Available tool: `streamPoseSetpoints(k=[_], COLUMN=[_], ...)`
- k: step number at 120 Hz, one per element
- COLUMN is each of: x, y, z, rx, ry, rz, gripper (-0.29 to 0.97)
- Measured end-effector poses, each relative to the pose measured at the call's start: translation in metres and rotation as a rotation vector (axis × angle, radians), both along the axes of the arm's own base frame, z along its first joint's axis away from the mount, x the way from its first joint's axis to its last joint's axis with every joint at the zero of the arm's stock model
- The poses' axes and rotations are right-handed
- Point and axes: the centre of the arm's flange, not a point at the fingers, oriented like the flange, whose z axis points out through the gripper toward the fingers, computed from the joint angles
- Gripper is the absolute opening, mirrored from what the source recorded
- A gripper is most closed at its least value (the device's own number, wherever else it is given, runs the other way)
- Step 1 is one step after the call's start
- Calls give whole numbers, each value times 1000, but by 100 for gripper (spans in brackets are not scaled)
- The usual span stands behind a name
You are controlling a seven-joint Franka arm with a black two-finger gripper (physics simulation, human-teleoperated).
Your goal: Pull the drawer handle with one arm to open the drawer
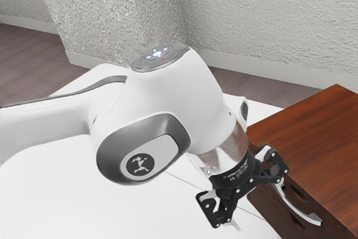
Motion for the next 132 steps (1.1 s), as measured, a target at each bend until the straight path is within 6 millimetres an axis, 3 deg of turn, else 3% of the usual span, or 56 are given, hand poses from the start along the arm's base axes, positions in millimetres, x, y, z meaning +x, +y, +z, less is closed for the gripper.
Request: streamPoseSetpoints(k=[54, 91, 132], x=[10, 10, 2], y=[-12, -17, -13], z=[-7, -9, -4], rx=[-18, -33, -42], ry=[-23, -27, -32], rz=[20, 21, 8], gripper=[68, 43, 33])
